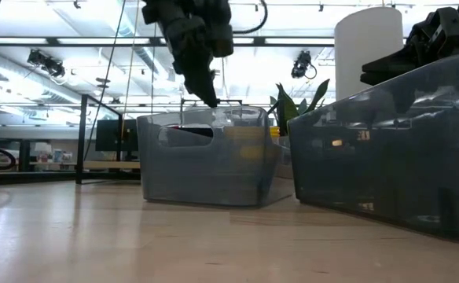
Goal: Stack baskets on shelf by color
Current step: Stack the left black bin onto the middle black bin
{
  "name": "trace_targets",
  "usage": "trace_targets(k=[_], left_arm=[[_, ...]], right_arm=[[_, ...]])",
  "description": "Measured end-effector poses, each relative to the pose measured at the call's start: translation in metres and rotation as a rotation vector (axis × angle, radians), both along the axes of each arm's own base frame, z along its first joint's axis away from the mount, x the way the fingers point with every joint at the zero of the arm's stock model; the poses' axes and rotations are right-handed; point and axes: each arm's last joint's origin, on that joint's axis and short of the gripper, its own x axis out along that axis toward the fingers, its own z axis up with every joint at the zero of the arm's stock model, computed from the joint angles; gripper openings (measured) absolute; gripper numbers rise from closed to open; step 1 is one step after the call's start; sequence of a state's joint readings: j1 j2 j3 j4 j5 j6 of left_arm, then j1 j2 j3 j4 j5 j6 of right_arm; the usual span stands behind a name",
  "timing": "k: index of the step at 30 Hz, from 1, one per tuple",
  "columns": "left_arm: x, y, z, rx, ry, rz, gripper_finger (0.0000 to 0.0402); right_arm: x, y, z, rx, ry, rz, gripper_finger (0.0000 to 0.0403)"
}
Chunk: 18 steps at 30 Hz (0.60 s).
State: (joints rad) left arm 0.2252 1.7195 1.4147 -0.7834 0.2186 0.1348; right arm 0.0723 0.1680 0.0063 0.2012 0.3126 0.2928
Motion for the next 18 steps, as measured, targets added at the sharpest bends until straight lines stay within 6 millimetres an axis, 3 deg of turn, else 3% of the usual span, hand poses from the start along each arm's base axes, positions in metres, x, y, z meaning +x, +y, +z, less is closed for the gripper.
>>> trace_targets(k=[10,18], left_arm=[[0.007,-0.056,0.000,0.014,0.022,-0.039,0.0141],[0.008,-0.093,-0.001,0.149,0.015,-0.167,0.0127]], right_arm=[[0.000,0.000,0.000,0.000,0.000,0.000,0.0109],[0.000,0.000,0.000,0.000,0.000,0.000,0.0109]])
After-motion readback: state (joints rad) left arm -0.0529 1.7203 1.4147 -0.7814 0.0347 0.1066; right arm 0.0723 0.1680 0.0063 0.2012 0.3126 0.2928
